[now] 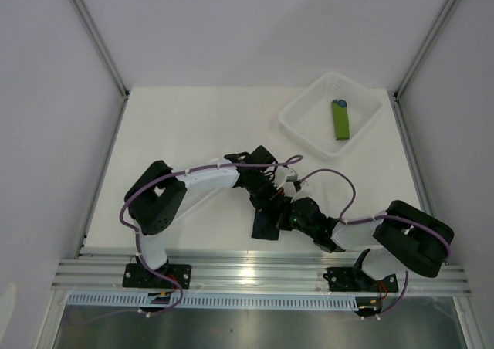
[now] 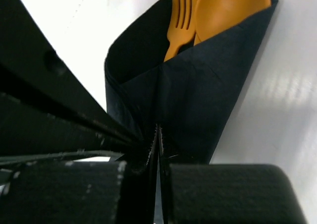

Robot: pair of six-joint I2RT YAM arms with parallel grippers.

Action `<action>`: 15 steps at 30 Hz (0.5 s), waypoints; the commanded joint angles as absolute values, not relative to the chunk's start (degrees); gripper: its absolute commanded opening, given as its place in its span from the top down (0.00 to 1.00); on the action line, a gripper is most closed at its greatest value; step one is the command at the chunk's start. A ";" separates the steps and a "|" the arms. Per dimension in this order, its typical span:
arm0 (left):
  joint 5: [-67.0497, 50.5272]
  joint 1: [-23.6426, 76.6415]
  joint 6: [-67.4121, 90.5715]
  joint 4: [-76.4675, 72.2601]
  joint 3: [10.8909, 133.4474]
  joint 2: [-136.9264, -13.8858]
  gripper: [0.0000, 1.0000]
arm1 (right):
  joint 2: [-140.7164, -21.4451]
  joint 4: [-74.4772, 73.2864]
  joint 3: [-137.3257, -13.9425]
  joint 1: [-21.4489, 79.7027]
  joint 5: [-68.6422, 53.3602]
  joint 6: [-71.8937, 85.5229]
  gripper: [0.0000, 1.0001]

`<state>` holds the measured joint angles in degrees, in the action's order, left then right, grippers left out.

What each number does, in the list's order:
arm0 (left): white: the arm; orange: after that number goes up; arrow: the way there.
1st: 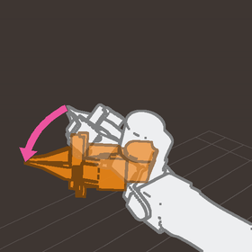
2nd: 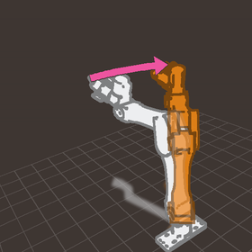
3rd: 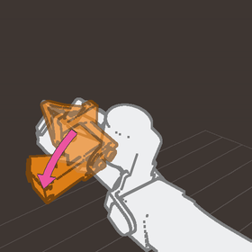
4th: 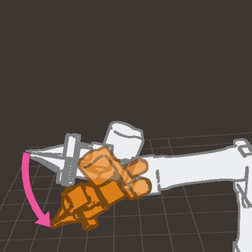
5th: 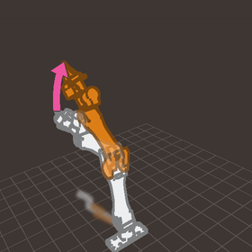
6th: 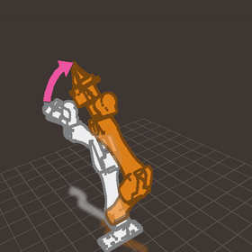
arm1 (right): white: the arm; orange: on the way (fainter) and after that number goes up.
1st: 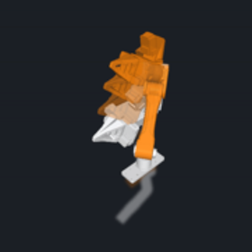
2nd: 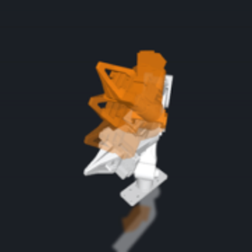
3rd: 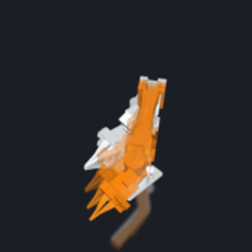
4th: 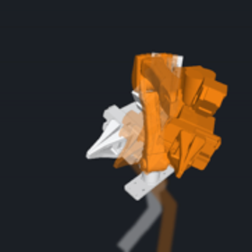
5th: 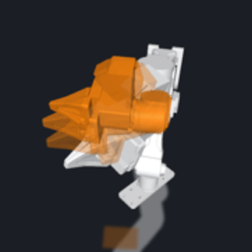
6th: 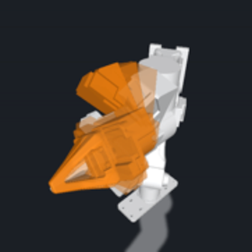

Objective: Place the utensils on the paper napkin and roll it up

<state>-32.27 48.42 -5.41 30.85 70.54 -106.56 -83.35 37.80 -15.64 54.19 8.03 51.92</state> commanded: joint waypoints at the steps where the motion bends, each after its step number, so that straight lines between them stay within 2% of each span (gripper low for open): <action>1: -31.56 48.69 -4.39 28.91 72.07 -107.93 0.99 | -79.37 31.66 -18.45 54.32 10.63 52.65 0.97; 15: -30.50 48.69 -4.22 30.06 73.03 -108.98 0.99 | -63.39 14.33 -17.84 52.74 13.45 53.96 0.92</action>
<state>-31.92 49.25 -4.97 27.92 71.85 -107.94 -68.18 15.22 -16.99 53.76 8.97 52.95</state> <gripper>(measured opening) 0.005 0.071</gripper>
